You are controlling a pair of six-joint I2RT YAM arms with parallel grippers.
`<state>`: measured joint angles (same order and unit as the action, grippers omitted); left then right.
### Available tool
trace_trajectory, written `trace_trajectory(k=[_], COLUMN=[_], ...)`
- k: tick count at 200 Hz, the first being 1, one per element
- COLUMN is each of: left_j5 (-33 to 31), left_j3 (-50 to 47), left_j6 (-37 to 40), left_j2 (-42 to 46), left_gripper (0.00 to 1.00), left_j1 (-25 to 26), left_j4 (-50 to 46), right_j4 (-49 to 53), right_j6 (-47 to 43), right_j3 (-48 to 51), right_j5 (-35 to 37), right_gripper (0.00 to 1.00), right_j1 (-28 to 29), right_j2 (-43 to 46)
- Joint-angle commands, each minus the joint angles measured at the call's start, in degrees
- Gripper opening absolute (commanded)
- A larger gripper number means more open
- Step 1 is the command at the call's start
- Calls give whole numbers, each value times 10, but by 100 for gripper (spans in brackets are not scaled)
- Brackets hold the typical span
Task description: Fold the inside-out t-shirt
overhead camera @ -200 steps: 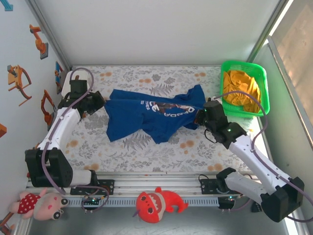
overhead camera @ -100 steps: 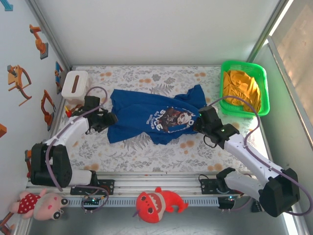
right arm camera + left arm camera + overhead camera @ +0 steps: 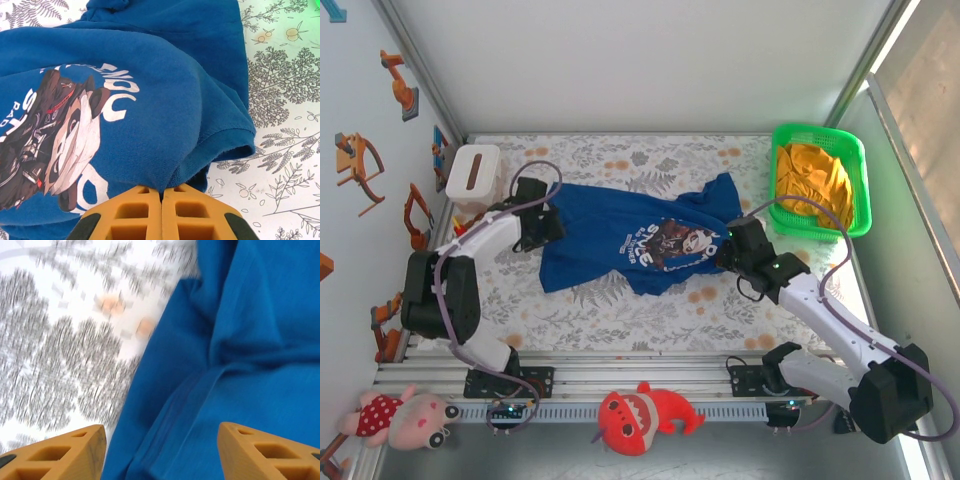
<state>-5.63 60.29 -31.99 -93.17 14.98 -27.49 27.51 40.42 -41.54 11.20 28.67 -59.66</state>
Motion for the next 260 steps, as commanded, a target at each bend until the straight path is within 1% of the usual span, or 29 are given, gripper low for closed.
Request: trace_trajectory(k=[1, 32, 84, 106, 118, 128, 157, 173, 199, 208, 221, 242, 260], left_j5=[-26, -40, -55, -64, -70, -73, -87, -87, -73, -58, -9, 111, 226], left_j3=[40, 51, 21, 21, 22, 23, 23, 28, 42, 51, 68, 99, 126], left_j6=[33, 53, 47, 47, 49, 50, 54, 58, 67, 68, 62, 41, 20], left_j2=[-38, -66, -55, -65, -69, -72, -73, -71, -50, -32, 1, 57, 94], left_gripper=[59, 59, 60, 57, 51, 43, 17, 0, 0, 0, 0, 0, 0], left_j1=[6, 24, 44, 45, 45, 45, 44, 43, 29, 19, -3, -48, -81], left_j4=[-10, -6, 24, 22, 19, 18, 16, 12, 2, -5, -11, -12, -10], right_j4=[6, 6, 4, 5, 6, 8, 12, 15, 24, 27, 31, 44, 66], right_j6=[-5, -4, -5, -5, -5, -5, -8, -10, -18, -22, -30, -47, -66], right_j3=[-17, -19, -20, -20, -21, -22, -28, -32, -48, -56, -73, -116, -163], right_j5=[6, 6, 4, 4, 5, 6, 9, 9, 4, -5, -21, -44, -58], right_gripper=[0, 0, 0, 0, 0, 0, 0, 0, 0, 0, 0, 0, 0], right_j1=[-5, -5, -5, -5, -5, -5, -7, -13, -33, -47, -70, -104, -111], right_j2=[5, 4, 2, 4, 6, 8, 11, 13, 19, 20, 24, 24, 27])
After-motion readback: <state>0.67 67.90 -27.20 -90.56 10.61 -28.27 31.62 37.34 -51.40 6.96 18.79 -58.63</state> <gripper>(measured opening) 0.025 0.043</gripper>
